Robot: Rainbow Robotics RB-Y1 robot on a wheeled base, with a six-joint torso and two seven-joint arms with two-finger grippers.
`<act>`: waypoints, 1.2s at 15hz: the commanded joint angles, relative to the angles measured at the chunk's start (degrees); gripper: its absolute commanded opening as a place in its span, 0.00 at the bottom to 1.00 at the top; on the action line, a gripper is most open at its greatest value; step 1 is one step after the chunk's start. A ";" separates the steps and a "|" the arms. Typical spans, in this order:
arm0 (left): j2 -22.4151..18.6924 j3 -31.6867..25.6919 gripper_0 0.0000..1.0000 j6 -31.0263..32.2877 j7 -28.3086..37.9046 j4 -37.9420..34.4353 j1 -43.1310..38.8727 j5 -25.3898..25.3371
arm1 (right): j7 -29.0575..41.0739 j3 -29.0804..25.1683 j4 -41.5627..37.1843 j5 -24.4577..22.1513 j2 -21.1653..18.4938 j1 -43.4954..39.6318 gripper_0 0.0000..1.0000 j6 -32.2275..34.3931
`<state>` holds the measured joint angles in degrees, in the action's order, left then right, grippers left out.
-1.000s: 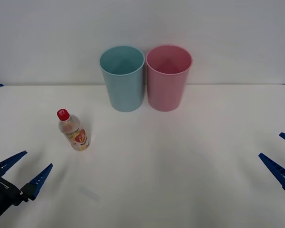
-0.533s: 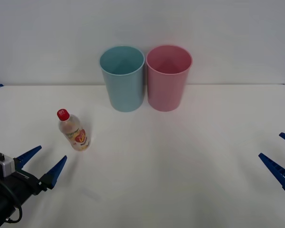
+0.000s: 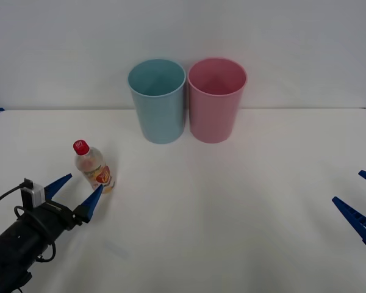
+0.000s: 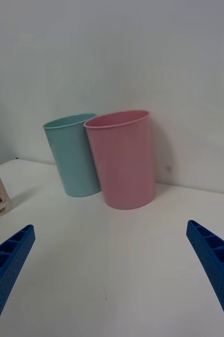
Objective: Grasp the object on the table and drop it into the matching bin: aluminum can to the light blue bin, PET bottle to the pink bin.
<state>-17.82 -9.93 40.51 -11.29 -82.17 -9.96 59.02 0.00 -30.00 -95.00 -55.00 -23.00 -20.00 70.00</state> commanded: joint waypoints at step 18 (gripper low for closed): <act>0.42 1.84 0.00 0.54 -2.42 12.03 12.33 0.66 | 0.00 0.00 0.00 0.00 0.00 0.00 1.00 0.00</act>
<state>-17.35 -8.02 40.86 -13.51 -70.13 2.44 59.77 0.00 -30.00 -95.00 -55.00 -23.00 -20.00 70.00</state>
